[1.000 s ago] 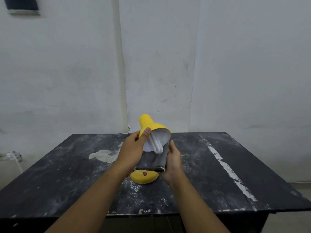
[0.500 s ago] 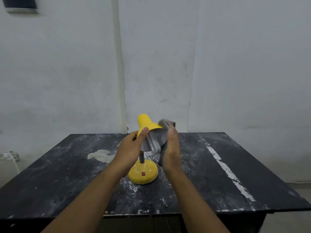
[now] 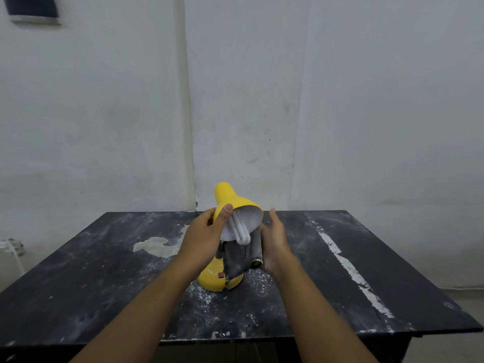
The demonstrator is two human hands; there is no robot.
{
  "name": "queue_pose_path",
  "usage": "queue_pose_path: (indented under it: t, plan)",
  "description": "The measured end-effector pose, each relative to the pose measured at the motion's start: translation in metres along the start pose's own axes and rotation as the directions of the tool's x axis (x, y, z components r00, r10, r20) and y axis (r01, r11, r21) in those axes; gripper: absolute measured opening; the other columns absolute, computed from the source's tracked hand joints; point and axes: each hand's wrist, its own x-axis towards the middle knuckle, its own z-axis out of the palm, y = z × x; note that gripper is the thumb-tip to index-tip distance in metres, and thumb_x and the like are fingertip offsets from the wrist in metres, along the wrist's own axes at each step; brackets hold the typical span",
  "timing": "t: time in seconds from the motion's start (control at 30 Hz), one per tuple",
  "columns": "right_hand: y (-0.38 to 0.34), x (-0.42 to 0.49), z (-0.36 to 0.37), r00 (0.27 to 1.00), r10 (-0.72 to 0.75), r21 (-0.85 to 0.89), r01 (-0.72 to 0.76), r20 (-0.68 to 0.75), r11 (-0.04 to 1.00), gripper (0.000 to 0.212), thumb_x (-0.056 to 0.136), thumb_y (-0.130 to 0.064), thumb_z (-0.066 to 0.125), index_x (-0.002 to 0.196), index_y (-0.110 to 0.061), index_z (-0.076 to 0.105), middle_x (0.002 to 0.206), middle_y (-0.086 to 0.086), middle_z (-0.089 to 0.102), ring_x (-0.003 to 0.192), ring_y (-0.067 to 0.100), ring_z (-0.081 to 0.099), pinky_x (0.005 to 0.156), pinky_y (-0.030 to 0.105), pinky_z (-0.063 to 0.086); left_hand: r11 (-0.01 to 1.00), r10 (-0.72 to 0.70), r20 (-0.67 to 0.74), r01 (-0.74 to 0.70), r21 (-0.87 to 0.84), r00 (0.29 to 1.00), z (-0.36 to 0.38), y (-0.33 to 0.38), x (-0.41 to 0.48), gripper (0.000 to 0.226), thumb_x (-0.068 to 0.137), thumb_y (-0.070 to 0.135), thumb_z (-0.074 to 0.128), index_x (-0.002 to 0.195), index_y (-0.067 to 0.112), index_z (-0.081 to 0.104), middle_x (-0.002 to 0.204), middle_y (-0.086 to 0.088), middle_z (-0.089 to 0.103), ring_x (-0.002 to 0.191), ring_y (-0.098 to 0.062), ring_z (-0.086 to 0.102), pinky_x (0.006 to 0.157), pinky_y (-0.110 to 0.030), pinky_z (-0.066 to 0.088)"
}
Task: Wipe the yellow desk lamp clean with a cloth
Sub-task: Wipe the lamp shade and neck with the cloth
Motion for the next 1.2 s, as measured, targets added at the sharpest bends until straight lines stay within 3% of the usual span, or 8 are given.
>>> queue_pose_path:
  t: [0.3, 0.47, 0.63, 0.7, 0.8, 0.9, 1.03, 1.2]
  plan:
    - [0.01, -0.028, 0.019, 0.906, -0.419, -0.159, 0.406, -0.055, 0.9, 0.048, 0.111, -0.057, 0.04, 0.127, -0.028, 0.076, 0.129, 0.006, 0.077, 0.119, 0.023, 0.073, 0.105, 0.051, 0.058, 0.999, 0.043, 0.02, -0.044, 0.02, 0.999, -0.001, -0.002, -0.004, 0.055, 0.097, 0.075, 0.051, 0.106, 0.024, 0.072, 0.098, -0.032, 0.067, 0.069, -0.031, 0.063, 0.061, -0.037, 0.053]
    - [-0.007, -0.051, 0.029, 0.715, -0.66, -0.628, 0.627, 0.23, 0.46, 0.045, 0.112, -0.046, 0.028, 0.121, -0.07, 0.065, 0.152, -0.024, 0.054, 0.148, -0.001, 0.041, 0.122, 0.033, 0.036, 0.988, 0.012, 0.031, -0.007, -0.151, 0.999, 0.005, -0.002, -0.009, 0.053, 0.091, 0.074, 0.055, 0.135, 0.044, 0.059, 0.12, 0.008, 0.074, 0.107, -0.017, 0.073, 0.095, -0.045, 0.061]
    - [-0.016, -0.058, 0.036, 0.75, -0.555, -0.876, 0.476, 0.361, 0.074, 0.074, 0.098, -0.063, 0.011, 0.163, -0.045, 0.04, 0.174, -0.023, 0.025, 0.154, 0.006, 0.02, 0.126, 0.046, 0.02, 0.976, 0.06, -0.1, -0.08, -0.204, 0.993, 0.004, 0.006, -0.015, 0.038, 0.102, 0.059, 0.054, 0.131, 0.034, 0.061, 0.129, 0.008, 0.069, 0.095, 0.006, 0.071, 0.072, -0.014, 0.056]
    - [-0.019, -0.064, 0.04, 0.754, -0.531, -0.888, 0.459, 0.387, 0.005, 0.074, 0.097, -0.057, 0.015, 0.169, -0.042, 0.025, 0.174, -0.019, 0.027, 0.145, 0.013, 0.025, 0.119, 0.045, 0.024, 0.982, 0.103, -0.085, -0.114, -0.149, 0.991, 0.002, 0.011, -0.016, 0.037, 0.1, 0.068, 0.054, 0.115, 0.037, 0.069, 0.12, 0.001, 0.073, 0.099, -0.007, 0.074, 0.076, -0.027, 0.06]
    - [-0.025, -0.074, 0.049, 0.757, -0.515, -0.882, 0.471, 0.403, 0.002, 0.088, 0.091, -0.048, 0.028, 0.17, -0.036, -0.01, 0.165, -0.008, 0.042, 0.135, 0.021, 0.034, 0.11, 0.043, 0.026, 0.974, 0.213, -0.083, -0.218, -0.056, 0.974, 0.001, 0.021, -0.015, 0.055, 0.1, 0.069, 0.051, 0.099, 0.02, 0.078, 0.097, -0.014, 0.073, 0.091, -0.033, 0.071, 0.081, -0.055, 0.059]
    - [-0.03, -0.09, 0.059, 0.772, -0.486, -0.849, 0.518, 0.41, 0.107, 0.091, 0.087, -0.032, 0.043, 0.167, -0.03, 0.0, 0.167, -0.002, 0.036, 0.143, 0.022, 0.032, 0.116, 0.039, 0.024, 0.972, 0.222, -0.062, -0.226, -0.063, 0.973, -0.004, 0.026, -0.009, 0.065, 0.104, 0.067, 0.049, 0.103, 0.008, 0.076, 0.091, -0.027, 0.072, 0.087, -0.045, 0.07, 0.078, -0.06, 0.059]
    - [-0.032, -0.106, 0.071, 0.729, -0.507, -0.745, 0.628, 0.46, 0.226, 0.079, 0.082, -0.018, 0.05, 0.149, -0.04, 0.013, 0.161, -0.003, 0.04, 0.124, 0.02, 0.062, 0.102, 0.048, 0.058, 0.985, 0.119, -0.049, -0.124, -0.122, 0.992, -0.011, 0.032, -0.007, 0.029, 0.106, 0.046, 0.059, 0.101, 0.027, 0.081, 0.088, -0.004, 0.082, 0.085, -0.025, 0.078, 0.081, -0.046, 0.062]
    - [-0.037, -0.106, 0.068, 0.673, -0.583, -0.689, 0.681, 0.456, 0.247, 0.081, 0.083, -0.009, 0.052, 0.15, -0.042, 0.021, 0.138, -0.011, 0.053, 0.122, 0.003, 0.059, 0.087, 0.012, 0.051, 0.987, 0.113, -0.249, -0.138, -0.083, 0.962, -0.022, 0.027, 0.001, 0.014, 0.105, 0.035, 0.066, 0.11, 0.025, 0.074, 0.089, 0.004, 0.081, 0.087, -0.01, 0.078, 0.076, -0.032, 0.062]
